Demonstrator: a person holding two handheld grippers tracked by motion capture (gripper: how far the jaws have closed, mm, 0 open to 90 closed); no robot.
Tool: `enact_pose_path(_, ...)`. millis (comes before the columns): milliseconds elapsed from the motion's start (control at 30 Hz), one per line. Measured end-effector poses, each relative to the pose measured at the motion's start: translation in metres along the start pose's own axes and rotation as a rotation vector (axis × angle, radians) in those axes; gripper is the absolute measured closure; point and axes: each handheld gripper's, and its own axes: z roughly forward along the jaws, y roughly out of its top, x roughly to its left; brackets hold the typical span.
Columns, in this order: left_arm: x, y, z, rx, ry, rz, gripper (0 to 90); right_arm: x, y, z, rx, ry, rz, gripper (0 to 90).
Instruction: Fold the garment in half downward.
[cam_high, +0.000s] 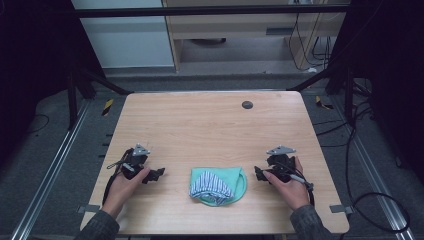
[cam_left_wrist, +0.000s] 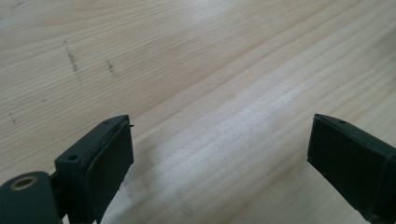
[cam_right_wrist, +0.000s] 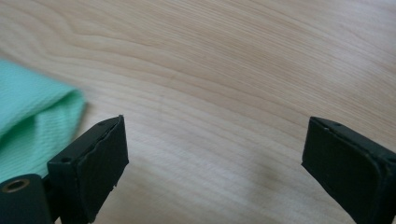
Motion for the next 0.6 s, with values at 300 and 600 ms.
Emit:
enact_pose_path(300,0.005,-0.003,0.014,-0.027,0.046,-0.017,5.1,-0.012,-0.003,0.021,0.033,-0.037,0.097,2.0)
enact_pose_path(600,0.005,-0.007,0.016,-0.059,0.053,-0.025,1.5,-0.009,-0.01,0.023,-0.033,-0.076,0.142,0.2)
